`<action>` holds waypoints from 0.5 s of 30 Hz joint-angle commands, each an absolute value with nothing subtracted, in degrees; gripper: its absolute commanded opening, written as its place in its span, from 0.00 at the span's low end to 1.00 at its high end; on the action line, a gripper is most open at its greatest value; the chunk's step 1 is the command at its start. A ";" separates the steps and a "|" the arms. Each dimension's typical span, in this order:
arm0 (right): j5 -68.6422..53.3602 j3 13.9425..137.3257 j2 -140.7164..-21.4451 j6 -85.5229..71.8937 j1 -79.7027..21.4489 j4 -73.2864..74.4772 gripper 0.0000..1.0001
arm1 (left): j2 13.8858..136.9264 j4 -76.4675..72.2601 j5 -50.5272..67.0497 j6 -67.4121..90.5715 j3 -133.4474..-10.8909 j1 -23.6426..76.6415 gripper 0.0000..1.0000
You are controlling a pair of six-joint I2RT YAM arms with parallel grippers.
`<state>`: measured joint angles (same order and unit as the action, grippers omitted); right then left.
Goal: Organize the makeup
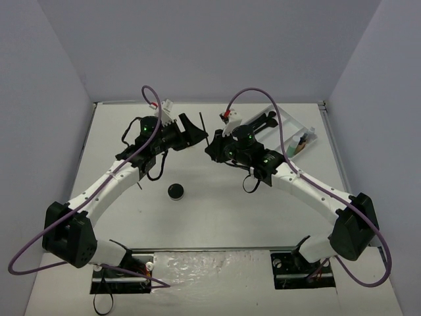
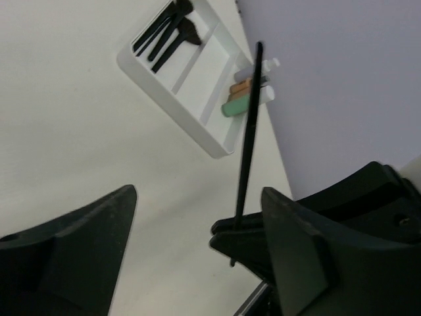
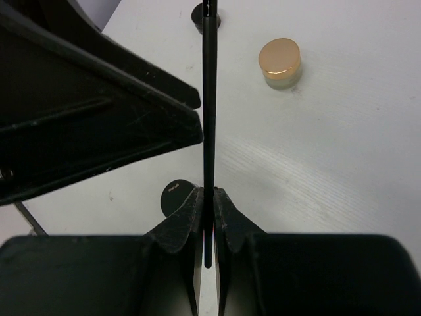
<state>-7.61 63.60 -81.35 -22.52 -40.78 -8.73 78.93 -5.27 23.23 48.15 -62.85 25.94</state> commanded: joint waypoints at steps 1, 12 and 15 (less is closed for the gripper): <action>1.52 67.17 -83.22 -27.26 -37.49 -9.84 0.00 | 72.98 5.20 12.28 38.93 -65.15 25.99 0.88; 12.04 72.88 -96.87 -39.07 -21.40 -7.56 0.00 | 61.85 28.84 -19.41 30.58 -61.38 23.88 0.97; 12.87 76.93 -102.71 -41.33 -17.74 -7.53 0.00 | 59.71 32.37 -20.67 31.35 -58.73 21.81 0.97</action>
